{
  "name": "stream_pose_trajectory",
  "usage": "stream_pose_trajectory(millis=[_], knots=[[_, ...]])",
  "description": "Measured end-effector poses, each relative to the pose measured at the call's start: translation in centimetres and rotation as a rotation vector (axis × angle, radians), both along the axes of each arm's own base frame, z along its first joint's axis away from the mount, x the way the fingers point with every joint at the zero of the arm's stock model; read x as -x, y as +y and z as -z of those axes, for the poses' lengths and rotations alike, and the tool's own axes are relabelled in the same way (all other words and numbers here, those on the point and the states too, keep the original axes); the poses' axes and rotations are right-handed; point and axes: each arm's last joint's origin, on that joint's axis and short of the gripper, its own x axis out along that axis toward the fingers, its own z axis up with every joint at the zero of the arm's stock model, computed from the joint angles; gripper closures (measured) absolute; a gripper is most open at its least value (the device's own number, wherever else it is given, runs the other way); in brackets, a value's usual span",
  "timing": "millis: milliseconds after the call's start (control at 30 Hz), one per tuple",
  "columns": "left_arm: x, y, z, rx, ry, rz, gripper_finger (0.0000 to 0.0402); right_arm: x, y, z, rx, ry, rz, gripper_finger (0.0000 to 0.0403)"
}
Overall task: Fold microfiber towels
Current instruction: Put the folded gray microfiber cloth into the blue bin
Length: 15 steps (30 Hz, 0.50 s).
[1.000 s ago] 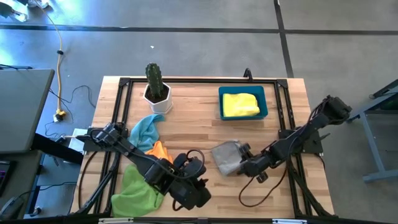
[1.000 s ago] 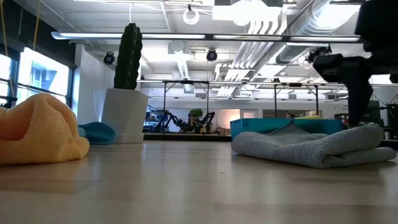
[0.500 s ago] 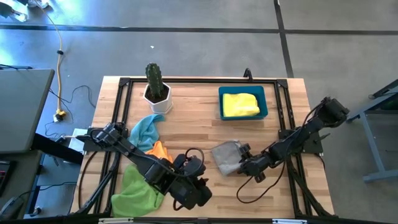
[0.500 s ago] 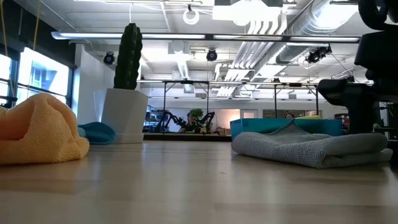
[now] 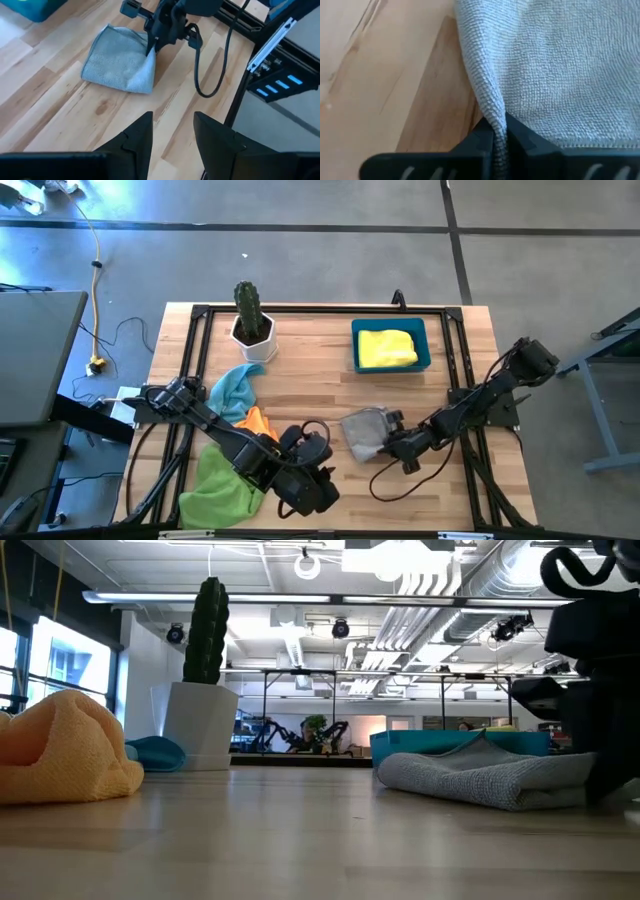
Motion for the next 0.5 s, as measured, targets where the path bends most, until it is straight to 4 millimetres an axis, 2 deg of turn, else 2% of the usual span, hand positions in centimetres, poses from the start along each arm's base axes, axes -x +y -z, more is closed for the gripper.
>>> stream_pose_trajectory(millis=[200,333,500], knots=[[0.1,-0.1,0.0,0.042,0.03,0.045,0.0271,-0.5,0.2,-1.9,-0.042,0.003,0.035,0.0399],[0.2,-0.2,0.0,0.076,0.057,0.071,0.0271,-1.5,-0.1,-4.8,-0.064,0.003,0.08,0.0401],[1.4,0.4,-0.6,0.072,0.116,0.079,0.0271,-2.9,-1.7,-7.9,-0.035,0.043,0.162,0.0402]])
